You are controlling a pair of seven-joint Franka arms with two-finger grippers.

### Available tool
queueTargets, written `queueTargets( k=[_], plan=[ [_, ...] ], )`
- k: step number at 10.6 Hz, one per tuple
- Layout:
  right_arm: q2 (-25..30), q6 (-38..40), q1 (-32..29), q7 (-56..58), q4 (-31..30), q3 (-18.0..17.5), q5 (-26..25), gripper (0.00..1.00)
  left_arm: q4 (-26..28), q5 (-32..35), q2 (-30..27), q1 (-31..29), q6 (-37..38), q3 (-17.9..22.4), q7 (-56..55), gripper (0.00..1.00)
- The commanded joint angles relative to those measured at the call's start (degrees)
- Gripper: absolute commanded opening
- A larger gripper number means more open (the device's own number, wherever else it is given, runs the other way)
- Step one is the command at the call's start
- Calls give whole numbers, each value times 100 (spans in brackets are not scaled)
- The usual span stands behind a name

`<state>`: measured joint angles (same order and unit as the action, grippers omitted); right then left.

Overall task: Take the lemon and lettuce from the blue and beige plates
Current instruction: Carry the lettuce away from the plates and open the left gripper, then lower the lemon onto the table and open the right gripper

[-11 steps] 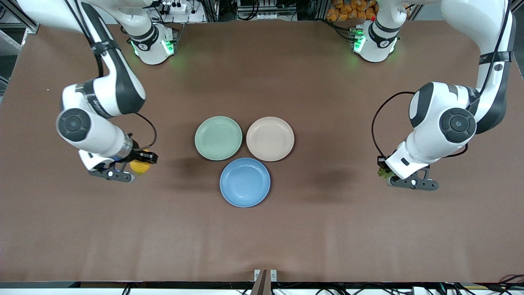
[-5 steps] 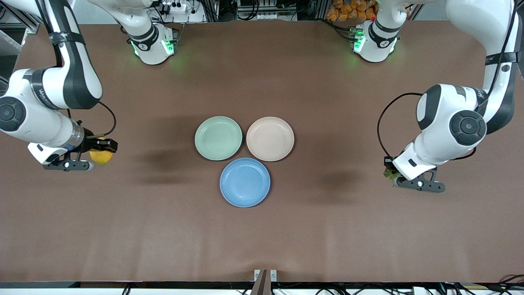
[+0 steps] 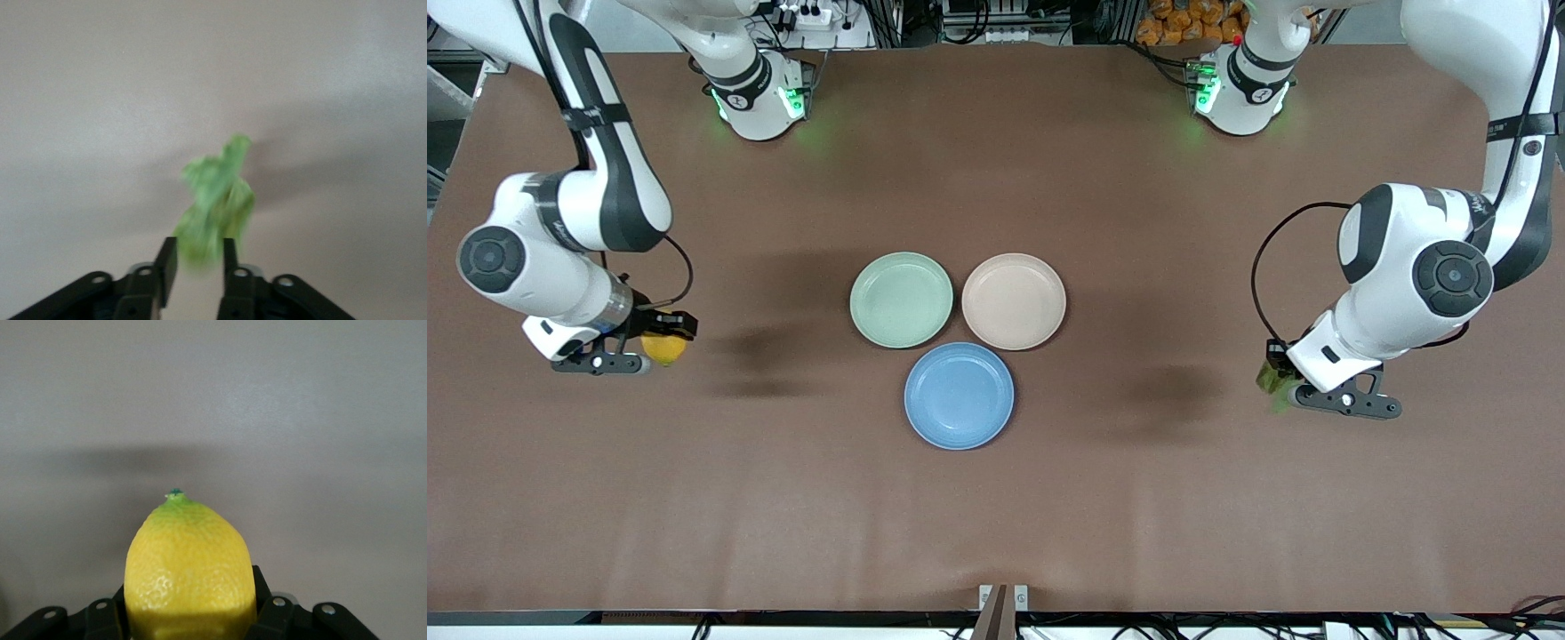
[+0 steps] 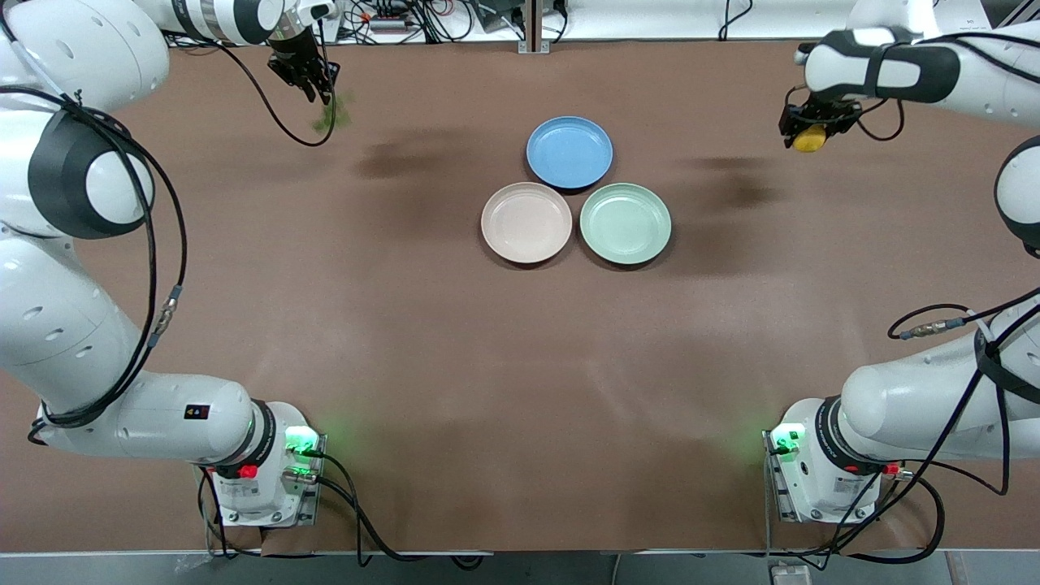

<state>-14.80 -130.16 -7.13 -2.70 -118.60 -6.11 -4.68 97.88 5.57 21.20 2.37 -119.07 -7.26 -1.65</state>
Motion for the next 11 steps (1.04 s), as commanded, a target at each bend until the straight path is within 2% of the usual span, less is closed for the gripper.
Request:
queueTargets(
  k=[1,4,6,7,8,9,11],
  plan=[
    [-241,-839,-157,138,-373,-66,116,15,-6,146,-28,-26,-20,-38,-10,100],
    [-847,-2255,-192,138,-752,-48,107,15,11,102,-151,0,6,-91,-256,100],
    [-1121,-2601,-192,138,-761,-48,107,15,186,76,-343,27,-3,-100,-642,100],
    [-1157,-2602,-192,138,-761,-48,107,21,413,75,-527,35,-3,-126,-870,100],
    [-1174,-2602,-210,138,-761,-48,99,56,651,75,-746,-8,-3,-222,-1003,100],
    [-1183,-2602,-210,77,-752,-48,107,100,949,67,-1018,-17,-3,-231,-1091,100],
    [-1105,-2567,-192,68,-743,-57,107,100,1494,-3,-1511,-26,6,-232,-1188,100]
  ],
)
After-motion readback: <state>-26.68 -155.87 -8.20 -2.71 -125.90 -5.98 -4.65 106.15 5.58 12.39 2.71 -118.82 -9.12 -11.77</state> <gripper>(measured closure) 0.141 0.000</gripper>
